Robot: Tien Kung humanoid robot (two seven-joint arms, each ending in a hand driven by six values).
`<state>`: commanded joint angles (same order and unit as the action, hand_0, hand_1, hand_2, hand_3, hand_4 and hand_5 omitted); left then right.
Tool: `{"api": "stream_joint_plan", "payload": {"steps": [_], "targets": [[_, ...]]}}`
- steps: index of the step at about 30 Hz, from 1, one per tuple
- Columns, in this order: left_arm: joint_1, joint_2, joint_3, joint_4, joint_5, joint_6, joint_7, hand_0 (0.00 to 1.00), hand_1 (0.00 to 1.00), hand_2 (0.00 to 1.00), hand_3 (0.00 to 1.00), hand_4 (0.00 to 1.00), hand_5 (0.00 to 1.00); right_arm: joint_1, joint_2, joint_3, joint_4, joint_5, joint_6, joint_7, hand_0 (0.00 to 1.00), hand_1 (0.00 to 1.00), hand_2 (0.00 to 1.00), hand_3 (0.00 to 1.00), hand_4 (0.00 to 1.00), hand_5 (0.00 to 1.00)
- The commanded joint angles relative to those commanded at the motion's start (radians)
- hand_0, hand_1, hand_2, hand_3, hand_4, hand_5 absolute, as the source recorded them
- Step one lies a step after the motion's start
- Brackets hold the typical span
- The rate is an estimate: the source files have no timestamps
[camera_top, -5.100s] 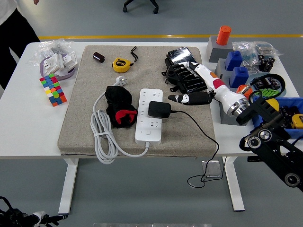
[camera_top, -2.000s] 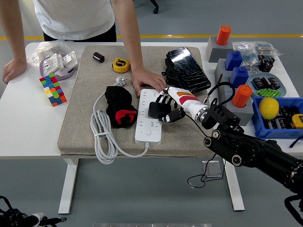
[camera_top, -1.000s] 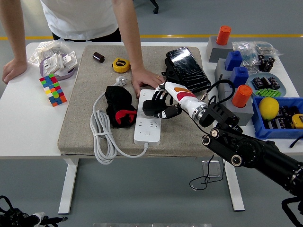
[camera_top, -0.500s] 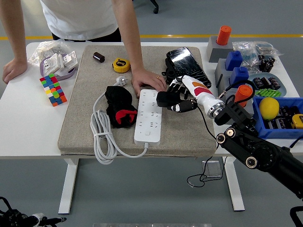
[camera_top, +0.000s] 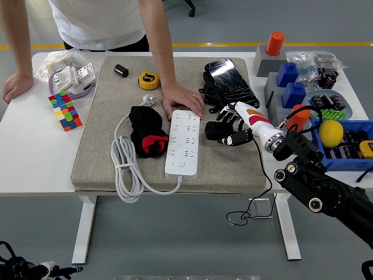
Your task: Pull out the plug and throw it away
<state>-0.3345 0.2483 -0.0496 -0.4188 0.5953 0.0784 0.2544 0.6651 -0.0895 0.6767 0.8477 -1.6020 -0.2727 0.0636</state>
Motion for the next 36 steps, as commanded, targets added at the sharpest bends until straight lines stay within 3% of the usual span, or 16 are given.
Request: {"api": "stream_joint_plan", "payload": {"steps": [1,6,7,12,13,20,24,25,30,31,36], "targets": [[0.001,0.000,0.000,0.000,-0.001,0.000,0.000,0.532,0.664,0.691,0.668,0.838,0.691,0.000,0.000,0.000,-0.001,-0.002,0.005,-0.004,0.407,0.517,0.515,0.557,0.957,0.090],[0.003,-0.003,0.003,0.001,-0.005,0.001,-0.002,0.532,0.664,0.691,0.668,0.838,0.691,-0.004,-0.002,0.004,0.002,-0.002,0.035,-0.017,0.407,0.517,0.515,0.557,0.957,0.090],[0.003,-0.003,0.004,0.001,-0.006,0.001,-0.002,0.534,0.666,0.691,0.669,0.837,0.689,-0.004,-0.003,0.005,0.003,0.003,0.038,-0.015,0.596,0.578,0.553,0.585,0.998,0.205],[0.002,-0.004,0.004,0.002,-0.008,0.001,-0.002,0.534,0.666,0.691,0.669,0.837,0.689,-0.004,-0.003,0.017,0.008,0.015,0.055,-0.006,0.596,0.578,0.553,0.585,0.998,0.205],[0.001,-0.003,0.005,0.002,-0.010,0.002,-0.003,0.534,0.666,0.691,0.668,0.837,0.690,-0.004,-0.004,0.019,0.009,0.016,0.057,-0.006,0.607,0.647,0.654,0.762,0.998,0.234],[0.002,-0.006,0.012,0.002,-0.021,0.004,-0.008,0.534,0.665,0.691,0.668,0.837,0.690,-0.010,-0.007,0.025,0.028,0.012,0.058,0.001,0.613,0.652,0.664,0.761,0.998,0.266],[0.004,-0.007,0.015,0.002,-0.027,0.005,-0.010,0.534,0.665,0.691,0.668,0.837,0.690,-0.037,-0.018,0.069,0.112,0.011,0.104,-0.005,0.613,0.652,0.664,0.761,0.998,0.266],[0.005,-0.006,0.016,0.003,-0.028,0.005,-0.010,0.534,0.666,0.691,0.668,0.838,0.691,-0.049,-0.026,0.085,0.146,0.012,0.126,-0.013,0.686,0.723,0.738,0.793,0.998,0.377],[0.007,-0.005,0.017,0.004,-0.032,0.007,-0.012,0.534,0.666,0.691,0.668,0.838,0.691,-0.094,-0.067,0.132,0.325,0.006,0.225,-0.063,0.686,0.723,0.738,0.793,0.998,0.377],[0.007,-0.005,0.018,0.005,-0.033,0.007,-0.011,0.534,0.664,0.692,0.667,0.837,0.691,-0.105,-0.077,0.140,0.371,0.002,0.251,-0.084,0.549,0.583,0.673,0.852,0.998,0.306],[0.008,-0.006,0.020,0.005,-0.037,0.008,-0.012,0.534,0.664,0.692,0.667,0.837,0.691,-0.136,-0.116,0.146,0.563,-0.004,0.376,-0.165,0.549,0.583,0.673,0.852,0.998,0.306]]}}
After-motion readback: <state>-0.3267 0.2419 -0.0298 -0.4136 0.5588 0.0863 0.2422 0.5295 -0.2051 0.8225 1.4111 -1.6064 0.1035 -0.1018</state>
